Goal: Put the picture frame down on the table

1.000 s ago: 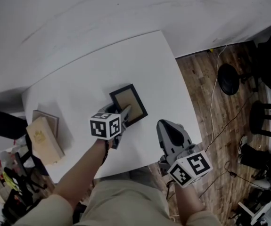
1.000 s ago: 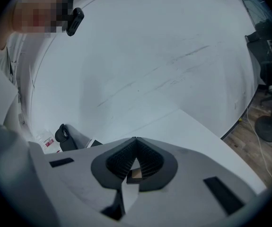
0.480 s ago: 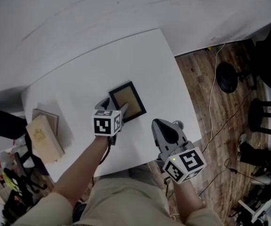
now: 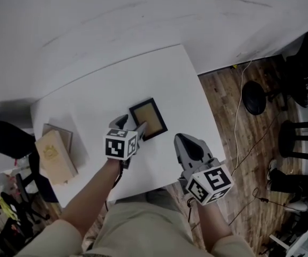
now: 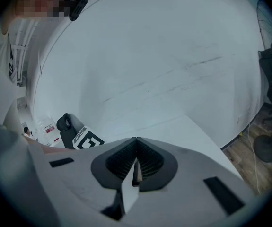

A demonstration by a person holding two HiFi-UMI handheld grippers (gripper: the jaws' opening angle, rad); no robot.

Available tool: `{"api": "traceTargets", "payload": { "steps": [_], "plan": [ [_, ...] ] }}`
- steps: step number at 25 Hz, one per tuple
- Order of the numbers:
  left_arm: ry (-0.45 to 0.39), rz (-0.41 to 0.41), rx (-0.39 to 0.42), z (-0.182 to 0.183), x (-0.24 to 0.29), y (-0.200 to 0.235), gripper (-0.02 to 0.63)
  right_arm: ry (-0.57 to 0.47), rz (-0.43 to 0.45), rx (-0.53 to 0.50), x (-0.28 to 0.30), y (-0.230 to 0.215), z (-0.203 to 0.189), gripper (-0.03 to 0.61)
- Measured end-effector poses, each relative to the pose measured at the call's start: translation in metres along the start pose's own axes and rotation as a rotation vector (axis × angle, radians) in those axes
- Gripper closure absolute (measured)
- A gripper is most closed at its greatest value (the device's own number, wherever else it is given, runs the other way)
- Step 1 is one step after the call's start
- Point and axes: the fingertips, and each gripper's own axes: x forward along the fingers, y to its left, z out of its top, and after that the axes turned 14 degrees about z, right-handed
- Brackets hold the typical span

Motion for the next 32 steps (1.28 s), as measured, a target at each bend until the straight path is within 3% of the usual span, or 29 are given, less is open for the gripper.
{"api": "traceTargets", "payload": {
  "steps": [3, 6, 11, 22, 28, 32],
  "plan": [
    [-0.08, -0.03, -0.057, 0.019, -0.023, 0.001, 0.345, -0.019, 0.005, -0.056, -0.004, 0.011, 0.018, 0.555],
    [-0.133, -0.047, -0.088, 0.033, -0.047, 0.005, 0.367, -0.05, 0.005, -0.096, -0.01, 0.021, 0.037, 0.555],
    [-0.229, -0.039, -0.008, 0.053, -0.091, 0.009, 0.433, -0.133, 0.028, -0.106, -0.029, 0.047, 0.071, 0.555],
    [-0.489, -0.077, 0.222, 0.104, -0.2, -0.015, 0.54, -0.269, 0.028, -0.3, -0.073, 0.098, 0.139, 0.554],
    [-0.623, -0.159, 0.218, 0.125, -0.256, -0.032, 0.566, -0.283, 0.068, -0.336, -0.086, 0.122, 0.149, 0.554],
    [-0.682, -0.162, 0.244, 0.128, -0.283, -0.036, 0.572, -0.265, 0.07, -0.385, -0.091, 0.132, 0.148, 0.554]
  ]
}}
